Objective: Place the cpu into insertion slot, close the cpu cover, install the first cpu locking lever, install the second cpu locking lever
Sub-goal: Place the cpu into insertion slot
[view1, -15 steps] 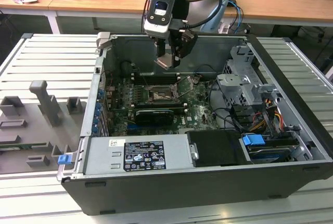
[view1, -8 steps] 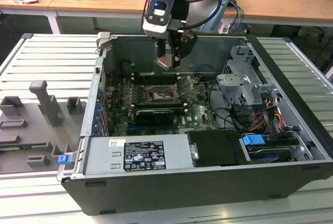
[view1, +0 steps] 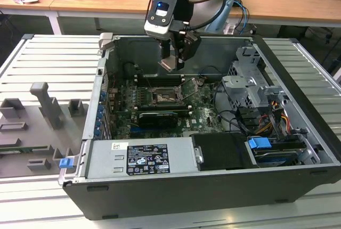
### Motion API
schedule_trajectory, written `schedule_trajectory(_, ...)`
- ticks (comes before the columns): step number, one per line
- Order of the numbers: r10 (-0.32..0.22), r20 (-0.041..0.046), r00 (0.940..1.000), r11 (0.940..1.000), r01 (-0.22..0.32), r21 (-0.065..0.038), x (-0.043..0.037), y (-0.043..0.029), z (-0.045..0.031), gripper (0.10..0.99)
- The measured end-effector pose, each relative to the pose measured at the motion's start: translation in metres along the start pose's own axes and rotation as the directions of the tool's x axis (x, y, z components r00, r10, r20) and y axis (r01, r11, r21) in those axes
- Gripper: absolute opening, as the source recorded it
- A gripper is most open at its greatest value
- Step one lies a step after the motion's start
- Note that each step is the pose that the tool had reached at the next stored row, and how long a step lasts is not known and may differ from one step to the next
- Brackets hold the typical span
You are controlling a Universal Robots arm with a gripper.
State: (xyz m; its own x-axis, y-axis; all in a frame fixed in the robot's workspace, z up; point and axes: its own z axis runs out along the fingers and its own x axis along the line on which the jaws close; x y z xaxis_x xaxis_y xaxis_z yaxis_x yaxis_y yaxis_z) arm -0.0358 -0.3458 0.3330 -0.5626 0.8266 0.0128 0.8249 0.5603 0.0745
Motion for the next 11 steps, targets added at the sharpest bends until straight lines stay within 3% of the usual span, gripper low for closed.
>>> schedule_trajectory(11, 0.034, 0.0025, 0.9994, 0.9994, -0.034, -0.001, 0.0, -0.0001, 0.001, 0.537)
